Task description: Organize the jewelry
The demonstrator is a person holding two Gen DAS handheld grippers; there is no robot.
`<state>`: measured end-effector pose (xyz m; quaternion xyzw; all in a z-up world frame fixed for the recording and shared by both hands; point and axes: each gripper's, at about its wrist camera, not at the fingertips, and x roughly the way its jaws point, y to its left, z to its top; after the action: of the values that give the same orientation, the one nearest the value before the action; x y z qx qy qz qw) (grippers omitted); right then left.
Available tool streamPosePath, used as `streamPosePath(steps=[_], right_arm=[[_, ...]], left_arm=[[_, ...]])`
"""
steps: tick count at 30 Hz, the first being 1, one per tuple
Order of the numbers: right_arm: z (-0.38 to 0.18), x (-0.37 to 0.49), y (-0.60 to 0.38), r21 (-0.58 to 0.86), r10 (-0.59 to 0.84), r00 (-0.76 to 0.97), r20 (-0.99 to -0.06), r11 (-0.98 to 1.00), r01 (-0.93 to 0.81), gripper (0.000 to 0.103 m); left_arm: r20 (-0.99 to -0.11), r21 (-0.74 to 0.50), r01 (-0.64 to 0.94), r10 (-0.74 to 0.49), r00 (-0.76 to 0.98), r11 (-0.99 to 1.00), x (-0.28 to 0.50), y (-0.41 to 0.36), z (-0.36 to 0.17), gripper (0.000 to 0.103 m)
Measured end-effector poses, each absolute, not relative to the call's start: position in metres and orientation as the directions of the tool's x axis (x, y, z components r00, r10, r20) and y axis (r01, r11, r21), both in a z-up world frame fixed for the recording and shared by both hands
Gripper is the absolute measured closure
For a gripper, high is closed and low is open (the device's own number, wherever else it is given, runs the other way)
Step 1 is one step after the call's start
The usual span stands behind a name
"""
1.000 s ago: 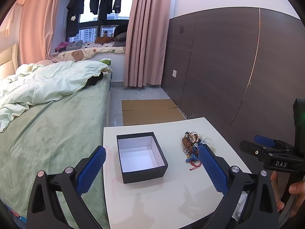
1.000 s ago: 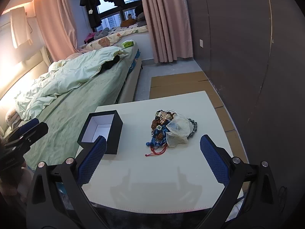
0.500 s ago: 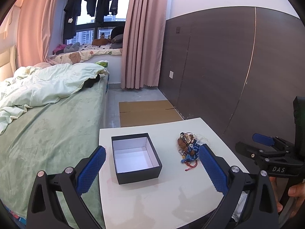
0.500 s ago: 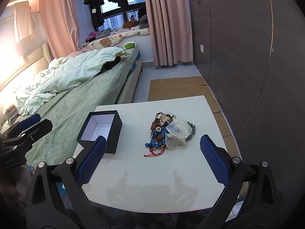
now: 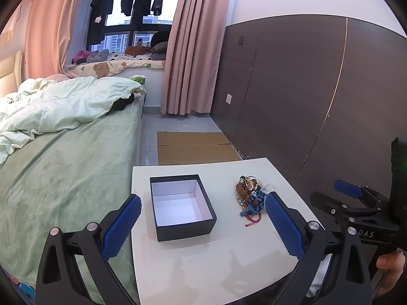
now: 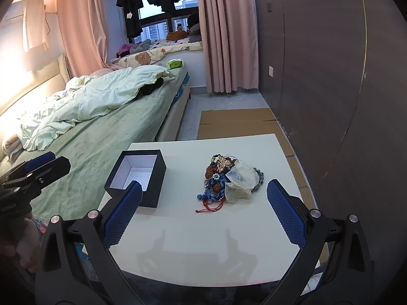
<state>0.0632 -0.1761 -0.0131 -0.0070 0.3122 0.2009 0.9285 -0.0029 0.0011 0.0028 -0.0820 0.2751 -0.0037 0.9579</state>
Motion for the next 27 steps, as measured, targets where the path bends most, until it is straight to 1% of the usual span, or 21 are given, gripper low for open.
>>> streamPosePath(steps=[14,27], right_arm=[[-0.010,0.059,-0.173,0.131,0.383,0.724,-0.573,0.915,-0.381,0.005],[-0.012,0.066,-0.184,0.190,0.378,0.720,-0.583,0.924,-0.332,0.005]], left_arm=[[-0.530,-0.164,-0.044,-0.050,0.847,0.985,-0.003,0.001,0.002,0.008],[-0.543,-0.166,-0.052,-0.047,0.838,0.985,0.003,0.007,-0.005,0.008]])
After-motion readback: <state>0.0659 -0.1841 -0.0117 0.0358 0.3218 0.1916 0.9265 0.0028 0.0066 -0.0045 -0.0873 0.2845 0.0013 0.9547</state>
